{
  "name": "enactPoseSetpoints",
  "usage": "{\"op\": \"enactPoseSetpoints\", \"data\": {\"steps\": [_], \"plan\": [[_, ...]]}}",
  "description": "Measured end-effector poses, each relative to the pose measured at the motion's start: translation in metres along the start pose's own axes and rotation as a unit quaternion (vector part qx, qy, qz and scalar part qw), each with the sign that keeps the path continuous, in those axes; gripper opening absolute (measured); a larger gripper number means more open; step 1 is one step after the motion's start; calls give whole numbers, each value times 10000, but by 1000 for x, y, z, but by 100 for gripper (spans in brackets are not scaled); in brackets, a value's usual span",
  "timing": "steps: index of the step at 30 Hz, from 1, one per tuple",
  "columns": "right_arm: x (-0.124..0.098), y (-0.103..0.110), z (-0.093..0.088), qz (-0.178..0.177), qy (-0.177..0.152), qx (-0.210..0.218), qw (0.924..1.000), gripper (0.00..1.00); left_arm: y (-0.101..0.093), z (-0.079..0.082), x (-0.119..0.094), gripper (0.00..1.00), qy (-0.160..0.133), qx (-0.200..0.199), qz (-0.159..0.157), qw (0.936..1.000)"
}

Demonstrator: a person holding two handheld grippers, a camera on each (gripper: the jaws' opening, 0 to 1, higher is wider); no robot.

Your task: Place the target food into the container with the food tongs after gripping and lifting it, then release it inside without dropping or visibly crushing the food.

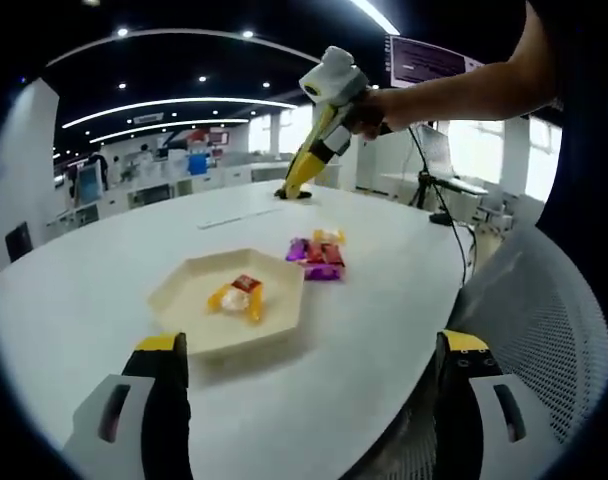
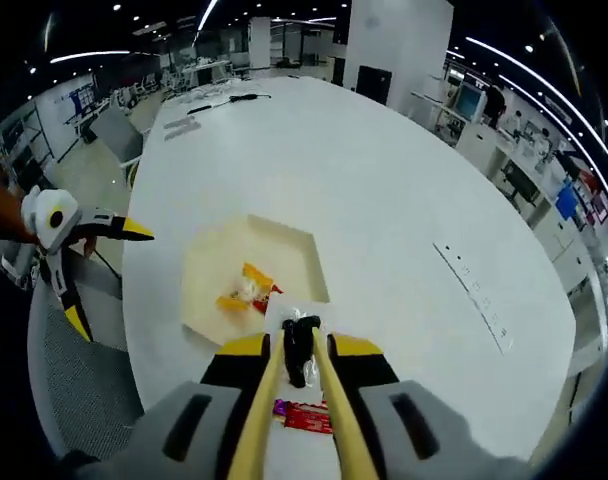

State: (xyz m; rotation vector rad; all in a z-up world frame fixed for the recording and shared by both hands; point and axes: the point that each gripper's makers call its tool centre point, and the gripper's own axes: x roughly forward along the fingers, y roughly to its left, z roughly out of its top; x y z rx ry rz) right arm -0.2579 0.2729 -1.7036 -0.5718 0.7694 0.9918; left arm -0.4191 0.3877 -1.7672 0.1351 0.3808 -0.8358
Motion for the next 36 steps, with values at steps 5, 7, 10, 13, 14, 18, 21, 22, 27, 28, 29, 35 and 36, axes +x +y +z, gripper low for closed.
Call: {"op": "enactPoseSetpoints", "data": {"steps": [5,7,10,13,14,18,21,22,27,28,29,35,36], "plan": [[7,10,23,109,-51,-183,9998,21,2,0,0,99,8,2,52,10000],[11,14,33,162,-98,-223,9996,21,3,0,-1,99,-6,-9,64,10000],[16,21,48,242,-172,-262,9992,21,4,-1,0,99,9,-23,78,10000],[22,31,64,322,-247,-330,9986,21,3,-1,0,99,24,-7,76,10000],[24,34,68,346,-251,-347,9985,21,4,-1,0,99,24,-11,78,10000],[33,46,88,444,-274,-503,9974,21,4,-2,0,99,39,-22,99,9999],[38,52,100,493,-288,-596,9966,21,5,-2,0,99,38,-17,103,9999],[41,54,104,513,-280,-638,9962,21,5,-3,-1,99,52,-24,113,9999],[54,60,113,573,-165,-803,9950,21,6,-3,-1,99,61,-41,145,9999],[57,60,114,571,-136,-830,9948,21,6,-3,-1,99,60,-45,151,9999],[58,60,114,576,-128,-847,9947,21,7,-3,-1,99,57,-43,155,9999],[62,63,115,636,-150,-874,9940,22,7,-4,-1,99,78,-32,157,9998],[62,63,115,653,-160,-895,9937,23,7,-4,-1,99,78,-31,161,9998]]}}
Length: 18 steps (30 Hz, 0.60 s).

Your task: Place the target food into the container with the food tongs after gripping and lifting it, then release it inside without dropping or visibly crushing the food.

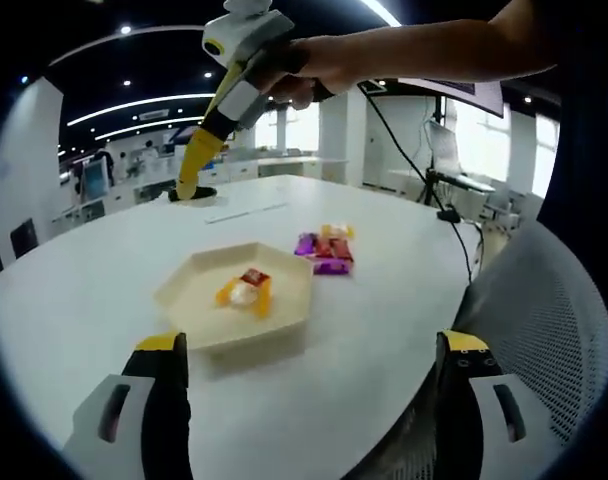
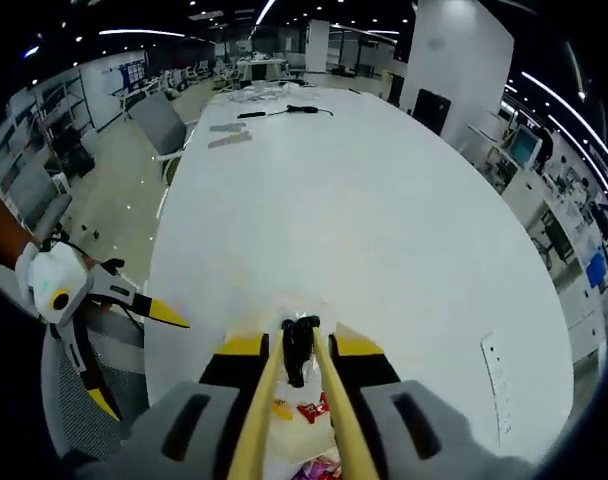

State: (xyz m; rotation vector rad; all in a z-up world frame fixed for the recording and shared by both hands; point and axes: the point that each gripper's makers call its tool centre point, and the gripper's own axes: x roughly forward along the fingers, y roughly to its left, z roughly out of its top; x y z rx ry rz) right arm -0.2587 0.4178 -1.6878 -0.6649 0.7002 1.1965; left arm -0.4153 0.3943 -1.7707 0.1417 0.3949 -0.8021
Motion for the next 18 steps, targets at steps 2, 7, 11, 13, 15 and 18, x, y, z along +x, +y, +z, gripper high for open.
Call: {"op": "enactPoseSetpoints", "data": {"steps": [2,7,11,13,15,18], "plan": [[1,4,-1,139,14,78,9999,24,0,0,0,99,0,-7,3,10000],[-2,-1,-2,54,-47,4,10000,24,1,0,0,99,2,-20,30,10000],[-6,-6,-4,28,-96,61,9999,24,3,0,0,99,4,-27,65,10000],[-9,-7,-6,12,-101,33,9999,24,3,-1,0,99,22,-20,66,10000],[-13,-9,-7,4,-120,48,9999,25,2,-1,0,99,24,-17,60,10000],[-20,-13,-7,-46,-168,32,9998,25,2,-2,0,99,38,-6,54,10000]]}}
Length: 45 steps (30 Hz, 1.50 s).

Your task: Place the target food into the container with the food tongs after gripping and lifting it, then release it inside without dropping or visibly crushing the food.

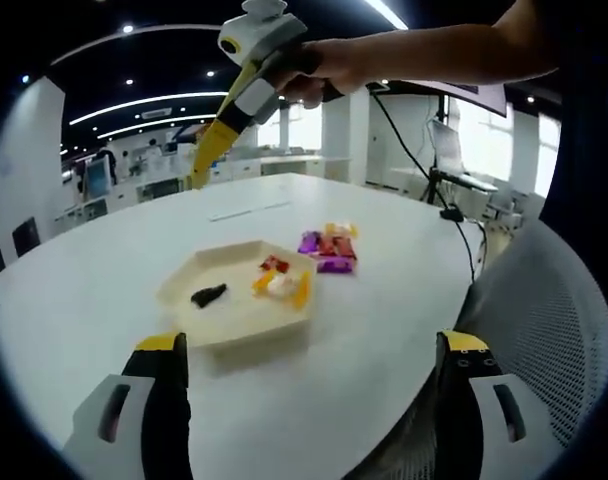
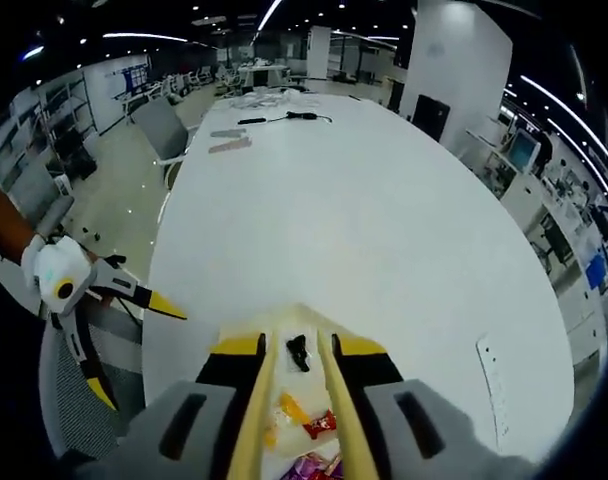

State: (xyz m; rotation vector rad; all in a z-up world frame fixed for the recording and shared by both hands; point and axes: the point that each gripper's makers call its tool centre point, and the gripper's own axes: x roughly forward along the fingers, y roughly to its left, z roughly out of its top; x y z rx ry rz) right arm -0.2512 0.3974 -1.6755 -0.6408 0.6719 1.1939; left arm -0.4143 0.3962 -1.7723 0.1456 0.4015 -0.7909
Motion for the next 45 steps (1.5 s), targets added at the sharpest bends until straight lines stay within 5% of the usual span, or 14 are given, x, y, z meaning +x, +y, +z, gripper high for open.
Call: {"op": "enactPoseSetpoints", "data": {"steps": [12,45], "plan": [[-29,-22,-25,-185,-182,217,9994,26,1,-3,0,99,58,3,1,10000],[-107,-69,-172,-953,32,1243,9876,27,1,-6,0,99,122,-67,12,9999]]}}
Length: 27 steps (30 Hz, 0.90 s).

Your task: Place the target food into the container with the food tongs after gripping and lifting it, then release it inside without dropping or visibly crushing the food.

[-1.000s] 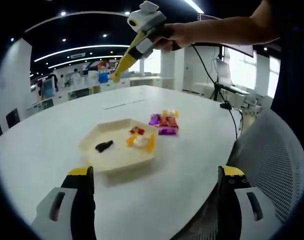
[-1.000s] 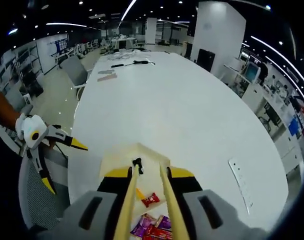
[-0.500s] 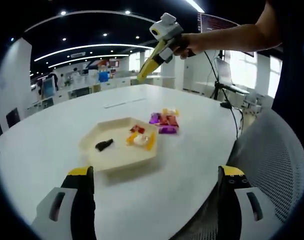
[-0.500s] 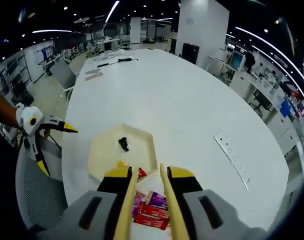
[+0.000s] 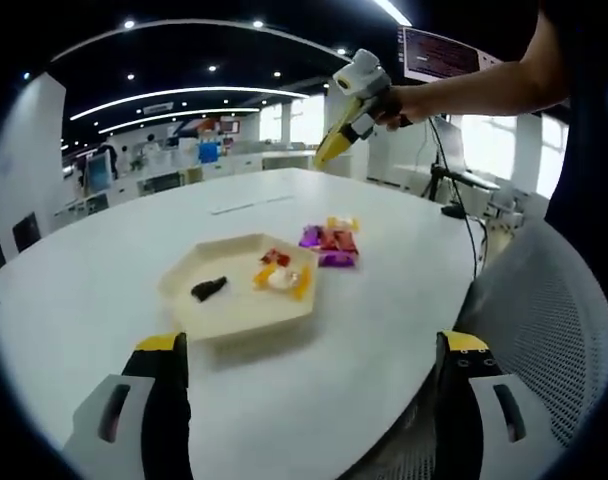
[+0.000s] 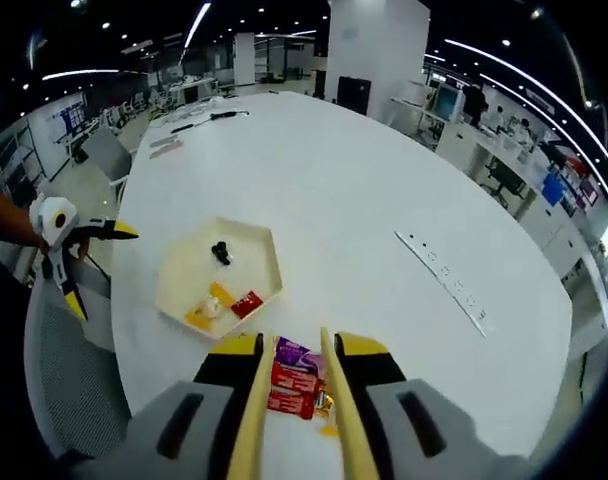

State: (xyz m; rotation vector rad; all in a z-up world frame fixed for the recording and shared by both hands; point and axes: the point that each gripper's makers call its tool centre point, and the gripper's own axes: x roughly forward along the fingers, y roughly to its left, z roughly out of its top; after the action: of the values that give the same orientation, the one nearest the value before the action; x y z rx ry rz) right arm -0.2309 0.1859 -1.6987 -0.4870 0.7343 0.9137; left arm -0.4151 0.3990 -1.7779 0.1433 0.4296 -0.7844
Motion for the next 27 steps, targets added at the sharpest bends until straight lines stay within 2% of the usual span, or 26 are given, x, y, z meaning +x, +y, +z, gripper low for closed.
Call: {"op": "enactPoseSetpoints", "data": {"steps": [12,27], "plan": [[-8,-14,-41,-168,54,174,9997,27,0,1,0,99,-16,7,12,10000],[-6,-21,-63,-276,35,437,9987,27,-2,-3,2,99,69,36,-48,10000]]}}
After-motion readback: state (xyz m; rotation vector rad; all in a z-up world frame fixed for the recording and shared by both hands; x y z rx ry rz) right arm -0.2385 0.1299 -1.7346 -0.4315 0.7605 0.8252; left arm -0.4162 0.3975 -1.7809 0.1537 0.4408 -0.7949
